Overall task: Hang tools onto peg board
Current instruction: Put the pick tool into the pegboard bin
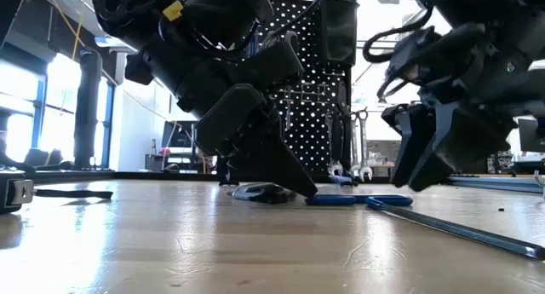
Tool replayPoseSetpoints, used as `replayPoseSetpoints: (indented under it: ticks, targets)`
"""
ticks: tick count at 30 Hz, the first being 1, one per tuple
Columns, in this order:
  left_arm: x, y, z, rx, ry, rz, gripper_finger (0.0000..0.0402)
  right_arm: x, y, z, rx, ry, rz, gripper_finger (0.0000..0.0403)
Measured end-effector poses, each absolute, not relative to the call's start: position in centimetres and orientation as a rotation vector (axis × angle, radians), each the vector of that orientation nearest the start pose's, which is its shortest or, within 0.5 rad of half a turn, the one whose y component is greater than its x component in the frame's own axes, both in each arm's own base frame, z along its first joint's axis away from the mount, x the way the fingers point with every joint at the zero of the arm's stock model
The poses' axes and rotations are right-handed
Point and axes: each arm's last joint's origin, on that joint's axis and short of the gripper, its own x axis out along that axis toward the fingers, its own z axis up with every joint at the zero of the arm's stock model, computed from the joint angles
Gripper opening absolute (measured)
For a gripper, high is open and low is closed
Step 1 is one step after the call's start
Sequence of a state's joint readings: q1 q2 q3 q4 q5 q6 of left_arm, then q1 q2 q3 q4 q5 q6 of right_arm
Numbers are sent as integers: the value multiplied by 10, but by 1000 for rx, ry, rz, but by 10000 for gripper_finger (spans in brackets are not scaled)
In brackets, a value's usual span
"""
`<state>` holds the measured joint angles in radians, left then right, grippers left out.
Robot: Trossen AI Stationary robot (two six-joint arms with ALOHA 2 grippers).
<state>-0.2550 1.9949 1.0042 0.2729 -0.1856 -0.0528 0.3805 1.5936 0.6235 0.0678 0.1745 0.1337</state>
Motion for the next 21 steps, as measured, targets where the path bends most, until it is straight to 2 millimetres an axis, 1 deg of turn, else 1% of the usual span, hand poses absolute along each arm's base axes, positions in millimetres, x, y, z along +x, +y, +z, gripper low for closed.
replayPoseSetpoints:
  ticks: [3,6,11,15,21]
  targets:
    - [376,-93,111,91,682,-46,201,258,97,114,-142,899,113,118]
    - [377,-92,110,76,678,-68,206,263,99,105,-149,888,99,118]
    - [380,-85,98,18,703,-93,205,269,101,93,-151,860,82,114]
    - [385,-79,90,-20,694,-101,199,272,102,88,-156,840,75,83]
    - [389,-74,81,-40,678,-99,185,275,100,88,-148,818,62,14]
